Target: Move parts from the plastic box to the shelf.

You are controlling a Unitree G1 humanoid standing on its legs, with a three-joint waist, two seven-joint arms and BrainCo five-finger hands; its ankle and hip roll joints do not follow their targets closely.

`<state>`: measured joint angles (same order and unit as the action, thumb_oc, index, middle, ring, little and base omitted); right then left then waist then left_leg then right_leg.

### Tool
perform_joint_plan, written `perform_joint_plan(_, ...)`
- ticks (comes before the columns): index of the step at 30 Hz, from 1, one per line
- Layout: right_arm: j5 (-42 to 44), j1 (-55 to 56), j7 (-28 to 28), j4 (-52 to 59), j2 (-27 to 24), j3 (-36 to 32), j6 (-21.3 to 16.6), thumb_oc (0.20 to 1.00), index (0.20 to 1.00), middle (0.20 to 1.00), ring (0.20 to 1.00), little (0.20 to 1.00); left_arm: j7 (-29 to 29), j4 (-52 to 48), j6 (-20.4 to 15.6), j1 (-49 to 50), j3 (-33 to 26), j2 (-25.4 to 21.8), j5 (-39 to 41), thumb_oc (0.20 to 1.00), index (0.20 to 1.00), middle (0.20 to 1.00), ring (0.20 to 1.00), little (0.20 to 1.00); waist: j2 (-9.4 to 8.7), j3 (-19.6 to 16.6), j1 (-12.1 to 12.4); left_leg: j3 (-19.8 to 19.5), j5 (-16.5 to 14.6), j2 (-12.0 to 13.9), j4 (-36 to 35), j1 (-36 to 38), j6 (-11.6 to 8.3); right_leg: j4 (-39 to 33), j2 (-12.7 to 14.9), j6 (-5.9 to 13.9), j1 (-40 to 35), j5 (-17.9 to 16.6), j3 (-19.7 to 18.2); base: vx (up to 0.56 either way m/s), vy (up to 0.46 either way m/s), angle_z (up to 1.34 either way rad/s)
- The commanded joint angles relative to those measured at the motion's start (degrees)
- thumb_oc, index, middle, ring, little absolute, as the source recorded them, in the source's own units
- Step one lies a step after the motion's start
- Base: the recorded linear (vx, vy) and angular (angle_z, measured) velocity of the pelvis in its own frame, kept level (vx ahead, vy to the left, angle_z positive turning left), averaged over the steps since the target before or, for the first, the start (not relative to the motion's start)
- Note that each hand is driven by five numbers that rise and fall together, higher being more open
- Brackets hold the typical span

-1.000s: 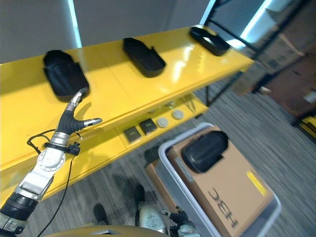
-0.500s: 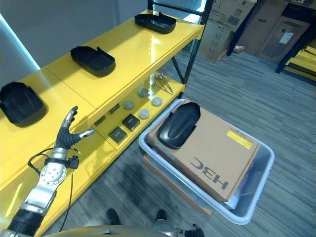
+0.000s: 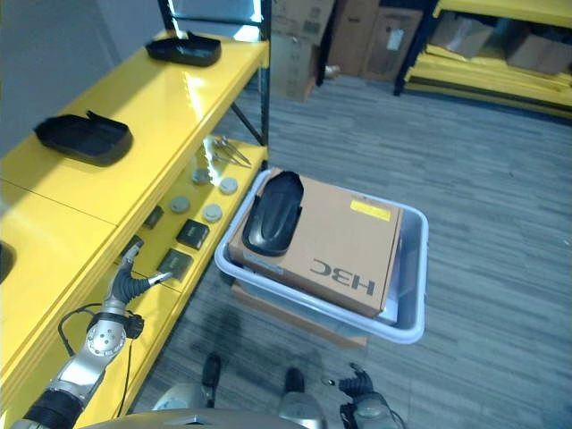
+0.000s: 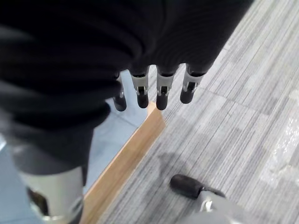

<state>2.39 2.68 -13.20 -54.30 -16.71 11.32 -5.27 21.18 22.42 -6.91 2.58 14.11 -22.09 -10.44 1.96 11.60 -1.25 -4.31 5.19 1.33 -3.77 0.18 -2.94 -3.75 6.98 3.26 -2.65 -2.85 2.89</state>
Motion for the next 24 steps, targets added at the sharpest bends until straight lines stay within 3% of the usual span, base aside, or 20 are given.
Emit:
perform_joint_plan(1, -0.2, -0.7, -6.8, 7.5, 0.3, -1.3, -4.4, 1.000, 1.000, 1.000, 1.000, 1.000, 3.7, 5.0, -0.7, 1.2, 1.8, -0.3, -5.2, 1.000, 1.000, 1.000, 1.000, 1.000, 1.05, -2.2, -0.4, 3.7, -1.7, 1.8, 1.7, -0.7, 0.05, 7.6, 1.7, 5.81, 0.7, 4.2, -2.8, 0.05, 0.173, -0.86)
perform_joint_plan(2, -0.3, -0.5, -6.8, 7.6, 0.3, -1.4, -4.3, 1.000, 1.000, 1.000, 1.000, 1.000, 3.7, 5.1, -0.8, 1.1, 1.9, -0.2, -5.2, 1.000, 1.000, 1.000, 1.000, 1.000, 1.06, -2.2, -0.1, 3.9, -1.7, 1.8, 1.6, -0.6, 0.07, 7.6, 1.7, 5.84, 0.8, 4.2, -3.1, 0.05, 0.203, -1.22)
perform_joint_plan(6, -8.5, 5.1, -9.0, 29.1, -2.2, -0.6, -8.4, 1.000, 1.000, 1.000, 1.000, 1.000, 4.2, 15.7, -0.9, 1.1, 4.1, 2.2, -7.4, 1.000, 1.000, 1.000, 1.000, 1.000, 0.83, -2.1, -2.1, 8.6, -2.2, 1.1, -0.7, 0.7, 0.88, 4.9, 2.9, 7.49, 2.8, 1.5, -6.1, 0.03, 0.156, -0.74)
perform_joint_plan(12, -11.7, 8.9, -11.2, 48.6, -6.3, -5.5, -14.1, 1.000, 1.000, 1.000, 1.000, 1.000, 4.8, 23.3, -0.2, 1.7, 2.9, 3.2, -8.4, 1.000, 1.000, 1.000, 1.000, 1.000, 0.16, -2.0, -3.2, 9.6, -3.2, 0.9, -1.2, 0.6, 1.00, 2.7, 3.9, 8.37, 2.8, 0.8, -5.4, 0.05, 0.039, -0.14)
perform_joint_plan(14, -11.1, 6.1, -12.8, 50.2, -7.9, -7.3, -14.4, 1.000, 1.000, 1.000, 1.000, 1.000, 4.4, 26.5, 0.0, 1.7, 3.0, 3.1, -8.6, 1.000, 1.000, 1.000, 1.000, 1.000, -0.20, -1.6, -2.3, 8.9, -2.9, 1.0, -1.2, -0.1, 0.88, 1.9, 4.1, 8.11, 2.6, 0.6, -4.2, 0.03, -0.018, 0.04)
perform_joint_plan(17, -11.7, -1.2, -14.1, 46.9, -9.5, -6.8, -12.4, 1.000, 1.000, 1.000, 1.000, 1.000, 4.1, 30.6, 1.0, 0.8, 2.9, 3.3, -8.6, 1.000, 1.000, 1.000, 1.000, 1.000, -0.49, -0.7, -1.0, 7.8, -2.4, 1.0, -1.2, -1.5, 0.56, 1.0, 4.1, 7.82, 2.9, 0.1, -3.0, -0.06, -0.042, 0.24)
perform_joint_plan(18, -9.0, -10.5, -16.0, 41.2, -8.3, -4.9, -10.3, 1.000, 1.000, 1.000, 1.000, 1.000, 4.5, 32.2, 1.5, -0.7, 2.8, 3.5, -6.2, 1.000, 1.000, 1.000, 1.000, 1.000, -0.59, 0.6, 0.3, 7.0, -1.5, 1.1, -1.2, -3.5, 0.25, 0.9, 4.0, 7.56, 4.2, -0.3, -2.6, -0.14, -0.046, 0.17)
perform_joint_plan(24, -6.4, -28.6, -20.4, 24.9, -7.2, -1.0, -5.7, 1.000, 1.000, 1.000, 1.000, 1.000, 5.2, 36.6, 2.0, -4.6, 1.8, 4.9, 2.4, 1.000, 1.000, 1.000, 1.000, 1.000, -1.03, 3.8, 3.8, 5.2, 0.3, 1.0, -1.2, -6.9, -0.25, 0.7, 3.5, 6.77, 6.5, -1.5, -1.2, -0.10, -0.050, 0.28)
